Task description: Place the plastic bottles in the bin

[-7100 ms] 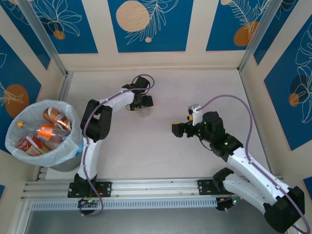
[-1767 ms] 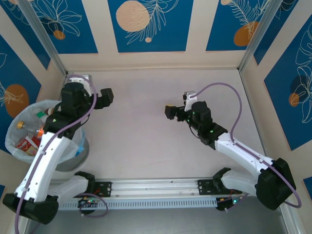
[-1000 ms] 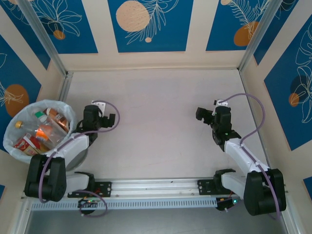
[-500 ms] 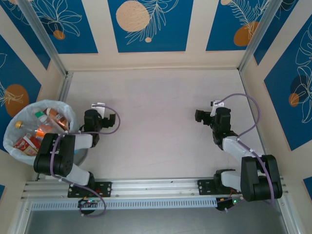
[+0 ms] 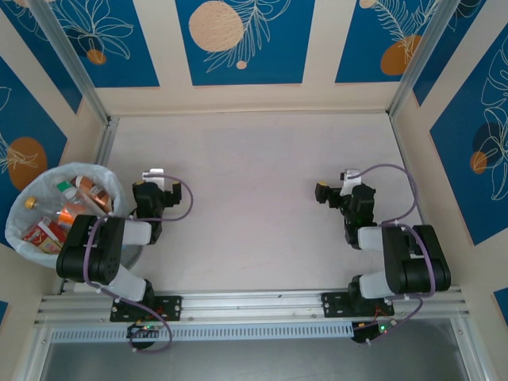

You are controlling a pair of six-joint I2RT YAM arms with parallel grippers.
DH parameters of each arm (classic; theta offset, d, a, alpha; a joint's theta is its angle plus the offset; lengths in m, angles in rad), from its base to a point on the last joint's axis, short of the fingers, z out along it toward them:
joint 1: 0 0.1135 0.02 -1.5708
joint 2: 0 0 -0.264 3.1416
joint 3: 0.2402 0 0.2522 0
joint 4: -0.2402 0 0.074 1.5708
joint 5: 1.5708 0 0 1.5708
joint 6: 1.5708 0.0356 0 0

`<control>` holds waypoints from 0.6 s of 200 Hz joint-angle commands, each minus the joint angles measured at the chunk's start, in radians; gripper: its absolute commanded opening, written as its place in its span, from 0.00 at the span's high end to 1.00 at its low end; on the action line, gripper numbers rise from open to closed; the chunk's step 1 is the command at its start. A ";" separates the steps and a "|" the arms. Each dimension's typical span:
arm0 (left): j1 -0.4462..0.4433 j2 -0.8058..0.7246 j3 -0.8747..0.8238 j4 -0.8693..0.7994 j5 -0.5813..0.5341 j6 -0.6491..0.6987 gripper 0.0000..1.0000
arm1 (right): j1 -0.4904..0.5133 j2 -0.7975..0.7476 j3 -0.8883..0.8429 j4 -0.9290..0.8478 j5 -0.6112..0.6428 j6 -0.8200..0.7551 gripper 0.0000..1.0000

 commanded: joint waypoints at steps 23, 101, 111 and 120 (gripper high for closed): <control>-0.001 0.000 -0.009 0.048 -0.014 -0.011 0.01 | 0.013 0.075 0.037 0.103 0.009 -0.028 0.00; -0.001 0.001 0.007 0.023 0.049 0.012 0.01 | -0.017 0.087 0.122 -0.047 0.016 0.016 0.01; -0.001 0.003 0.009 0.021 0.049 0.011 0.01 | -0.017 0.087 0.123 -0.046 0.016 0.016 0.01; 0.001 0.005 0.016 0.011 0.054 0.011 0.01 | -0.017 0.087 0.122 -0.047 0.016 0.016 0.01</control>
